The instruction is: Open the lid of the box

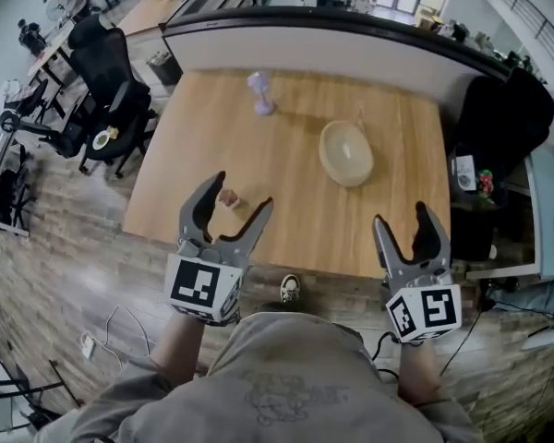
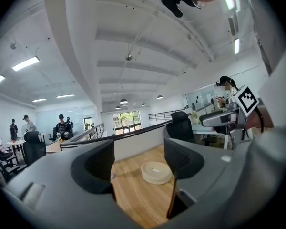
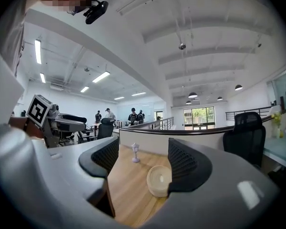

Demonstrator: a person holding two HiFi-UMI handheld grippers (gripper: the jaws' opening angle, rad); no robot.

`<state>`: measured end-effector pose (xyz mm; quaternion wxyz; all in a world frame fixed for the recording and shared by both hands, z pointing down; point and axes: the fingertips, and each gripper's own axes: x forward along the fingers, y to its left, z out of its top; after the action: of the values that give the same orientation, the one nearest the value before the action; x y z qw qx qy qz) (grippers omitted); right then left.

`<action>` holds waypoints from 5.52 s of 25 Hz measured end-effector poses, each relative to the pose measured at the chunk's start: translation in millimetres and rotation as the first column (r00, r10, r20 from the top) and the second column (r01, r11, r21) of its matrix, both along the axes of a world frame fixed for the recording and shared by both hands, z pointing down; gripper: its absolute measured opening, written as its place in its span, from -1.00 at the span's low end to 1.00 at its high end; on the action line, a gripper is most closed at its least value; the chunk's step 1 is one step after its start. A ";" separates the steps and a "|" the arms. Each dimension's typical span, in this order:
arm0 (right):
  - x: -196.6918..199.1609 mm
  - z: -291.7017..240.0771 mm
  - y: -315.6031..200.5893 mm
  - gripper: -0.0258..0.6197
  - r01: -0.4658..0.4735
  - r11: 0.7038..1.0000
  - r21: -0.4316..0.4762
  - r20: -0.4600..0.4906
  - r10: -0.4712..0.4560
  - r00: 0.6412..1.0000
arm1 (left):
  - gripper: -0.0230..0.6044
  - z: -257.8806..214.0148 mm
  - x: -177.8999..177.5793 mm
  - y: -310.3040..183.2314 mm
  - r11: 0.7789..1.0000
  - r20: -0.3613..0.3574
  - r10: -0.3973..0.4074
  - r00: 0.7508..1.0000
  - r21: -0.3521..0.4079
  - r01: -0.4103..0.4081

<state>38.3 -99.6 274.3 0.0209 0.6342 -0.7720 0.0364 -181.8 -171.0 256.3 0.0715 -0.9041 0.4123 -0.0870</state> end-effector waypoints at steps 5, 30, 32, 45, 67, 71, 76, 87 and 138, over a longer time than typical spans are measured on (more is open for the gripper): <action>-0.4 3.8 -33.8 0.05 -0.050 0.999 -0.015 0.011 0.050 0.999 | 0.07 10.4 5.2 -41.0 0.997 0.009 0.052 0.999 -0.064 -0.051; 51.2 117.2 -106.2 0.05 -0.054 0.983 -0.177 0.128 0.078 0.989 | 0.07 76.1 76.9 -100.9 0.980 0.041 0.116 0.992 -0.166 -0.108; 52.3 135.8 -115.1 0.06 -0.049 0.980 -0.193 0.153 0.080 0.985 | 0.07 85.2 82.8 -106.3 0.978 0.052 0.122 0.991 -0.178 -0.111; 55.4 270.2 -169.7 0.18 -0.030 0.928 -0.372 0.151 0.092 0.984 | 0.07 167.6 110.0 -133.9 0.944 0.087 0.155 0.984 -0.306 -0.122; 45.4 388.3 -225.7 0.27 -0.069 0.849 -0.523 0.011 0.087 0.996 | 0.07 263.1 116.4 -169.7 0.900 0.154 0.213 0.965 -0.415 -0.133; 45.6 389.4 -225.3 0.27 -0.068 0.845 -0.530 0.011 0.087 0.996 | 0.07 264.8 135.9 -166.5 0.886 0.170 0.321 0.932 -0.401 -0.233; 45.8 388.9 -223.9 0.26 -0.063 0.846 -0.529 0.006 0.078 0.997 | 0.05 270.3 167.0 -159.9 0.844 0.358 0.534 0.766 -0.274 -0.461; 45.2 389.5 -225.2 0.24 -0.049 0.844 -0.535 -0.001 0.058 0.998 | -0.04 333.0 218.1 -140.7 0.557 0.751 0.616 0.237 -0.204 -0.805; 69.9 314.5 -205.1 0.15 0.042 0.866 -0.498 0.213 0.075 0.974 | -0.67 182.4 185.2 -243.2 0.885 -0.145 0.363 0.920 -0.254 -0.389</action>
<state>108.2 -304.6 588.8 0.0964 0.6054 -0.7282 0.3065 3.4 -414.2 438.8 -0.0597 -0.9708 0.2156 -0.0862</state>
